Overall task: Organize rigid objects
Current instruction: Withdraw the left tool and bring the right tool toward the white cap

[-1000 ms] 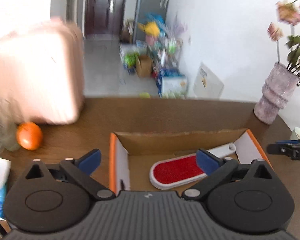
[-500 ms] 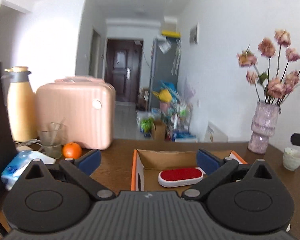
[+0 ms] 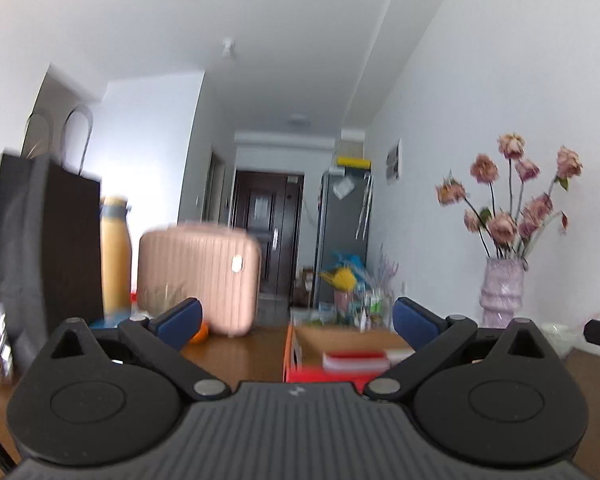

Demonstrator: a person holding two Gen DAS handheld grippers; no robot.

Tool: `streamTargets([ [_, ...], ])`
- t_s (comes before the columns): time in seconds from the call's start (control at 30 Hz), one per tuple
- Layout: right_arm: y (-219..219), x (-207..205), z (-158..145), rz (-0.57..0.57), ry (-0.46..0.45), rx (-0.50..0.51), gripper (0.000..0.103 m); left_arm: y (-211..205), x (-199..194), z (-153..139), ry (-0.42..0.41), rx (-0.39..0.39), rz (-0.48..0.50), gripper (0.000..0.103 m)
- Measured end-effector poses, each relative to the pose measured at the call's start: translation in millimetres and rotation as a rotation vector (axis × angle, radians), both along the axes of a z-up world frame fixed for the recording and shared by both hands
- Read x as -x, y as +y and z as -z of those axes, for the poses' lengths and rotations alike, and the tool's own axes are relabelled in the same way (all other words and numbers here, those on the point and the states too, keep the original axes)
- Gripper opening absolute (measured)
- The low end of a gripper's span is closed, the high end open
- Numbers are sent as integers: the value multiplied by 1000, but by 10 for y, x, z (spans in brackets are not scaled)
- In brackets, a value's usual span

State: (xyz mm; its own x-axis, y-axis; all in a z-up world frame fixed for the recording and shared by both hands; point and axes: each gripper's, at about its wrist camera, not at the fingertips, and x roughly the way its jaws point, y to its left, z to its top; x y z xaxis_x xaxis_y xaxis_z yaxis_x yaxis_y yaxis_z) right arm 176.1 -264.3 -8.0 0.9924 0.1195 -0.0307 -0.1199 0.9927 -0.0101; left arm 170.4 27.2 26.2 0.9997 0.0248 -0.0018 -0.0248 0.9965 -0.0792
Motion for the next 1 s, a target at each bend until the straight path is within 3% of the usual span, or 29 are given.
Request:
streamTargets([
  [0.2,-131,624,403,36,-20,-118,103,-109,549,476,121,-30,55,103],
  [0.33,-156,724,572,27,61,-100,103,-117,623,661,225,-76,91,103],
  [0.43,-149,679,613,25,121,-80,103,-122,584,686,247,-90,103,103],
  [0.53,-148,618,632,-2,173,-103,103,-134,494,673,265,-91,104,103],
  [0.73,-113,374,668,1,289,-56,102,-178,203,749,387,-120,121,103],
  [1.0,-281,-189,702,55,498,-56,89,-71,-507,770,642,-80,168,103],
])
